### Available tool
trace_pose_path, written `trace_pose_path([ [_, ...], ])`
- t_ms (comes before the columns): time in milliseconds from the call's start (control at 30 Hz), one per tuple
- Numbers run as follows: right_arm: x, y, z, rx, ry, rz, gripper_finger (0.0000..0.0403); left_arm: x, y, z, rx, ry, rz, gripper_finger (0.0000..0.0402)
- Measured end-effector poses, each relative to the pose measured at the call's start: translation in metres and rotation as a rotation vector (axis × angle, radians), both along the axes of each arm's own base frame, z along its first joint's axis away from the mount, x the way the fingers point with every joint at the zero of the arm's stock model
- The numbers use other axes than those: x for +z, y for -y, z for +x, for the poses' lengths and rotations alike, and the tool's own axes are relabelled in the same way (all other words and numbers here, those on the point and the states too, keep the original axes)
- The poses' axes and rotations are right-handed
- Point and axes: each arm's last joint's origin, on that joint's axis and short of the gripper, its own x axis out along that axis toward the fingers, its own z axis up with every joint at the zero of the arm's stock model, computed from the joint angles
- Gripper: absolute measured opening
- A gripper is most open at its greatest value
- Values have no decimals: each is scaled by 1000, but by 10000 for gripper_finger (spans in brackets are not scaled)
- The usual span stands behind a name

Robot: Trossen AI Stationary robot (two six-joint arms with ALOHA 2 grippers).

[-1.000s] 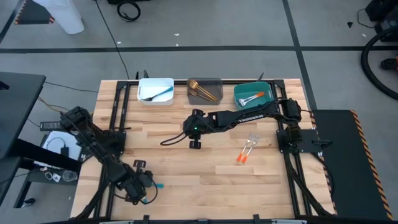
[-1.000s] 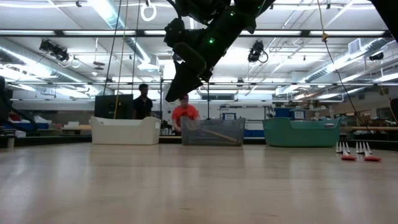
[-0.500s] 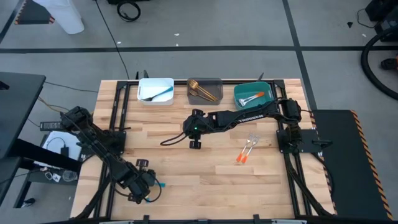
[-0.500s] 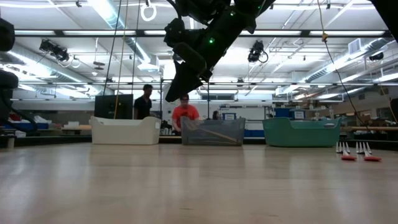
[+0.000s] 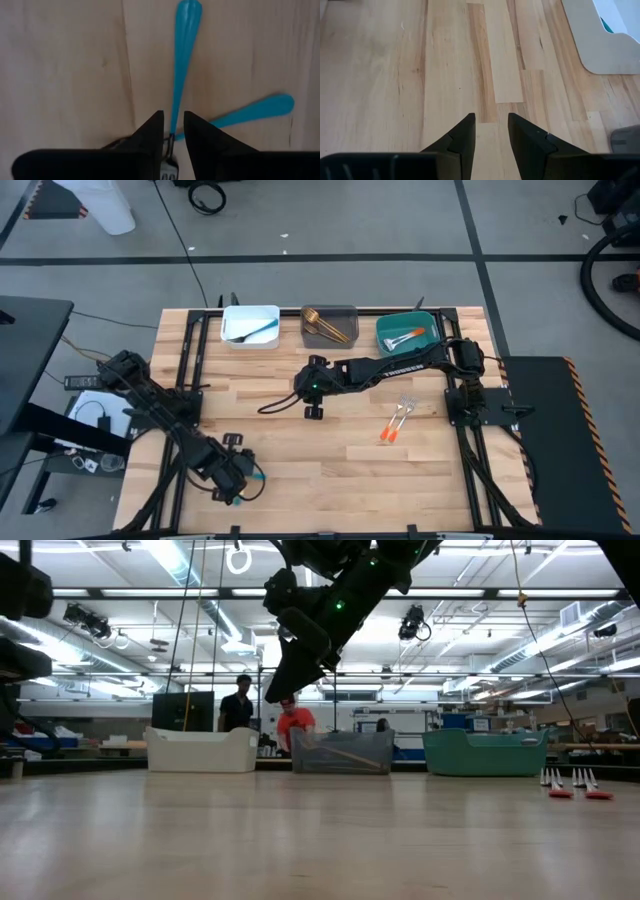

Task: Sort silverware by color (type)
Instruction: Put the top blue fork into the white bin

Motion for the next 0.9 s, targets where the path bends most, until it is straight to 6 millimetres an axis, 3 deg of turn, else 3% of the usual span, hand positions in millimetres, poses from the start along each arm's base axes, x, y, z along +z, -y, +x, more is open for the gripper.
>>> trace_pose_path([
  [367, 0, 0, 0, 11, -1, 1, 126, 0, 0, 3, -12, 1, -26, 82],
  [600, 0, 0, 0, 11, 0, 1, 126, -16, 2, 6, -24, -54, 14, 82],
  [900, 0, 0, 0, 12, 2, 0, 126, -17, 2, 5, -44, -86, 0, 82],
])
